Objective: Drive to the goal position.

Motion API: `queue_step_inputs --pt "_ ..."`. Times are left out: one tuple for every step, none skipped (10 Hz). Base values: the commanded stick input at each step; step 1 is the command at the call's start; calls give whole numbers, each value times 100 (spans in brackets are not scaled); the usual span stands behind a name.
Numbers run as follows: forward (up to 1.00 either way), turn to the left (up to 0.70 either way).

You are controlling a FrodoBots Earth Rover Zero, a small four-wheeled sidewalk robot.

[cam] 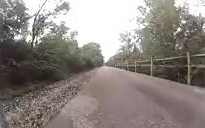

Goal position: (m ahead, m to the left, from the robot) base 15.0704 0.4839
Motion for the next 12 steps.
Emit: queue_step_inputs --pt "70 -1" --pt "70 0" --pt "70 0" --pt "70 0" --pt "70 0" --pt "70 0" --pt "70 0" --pt "70 0" --pt "70 -1" --pt "70 -11" --pt "70 -28" --pt "70 -29"
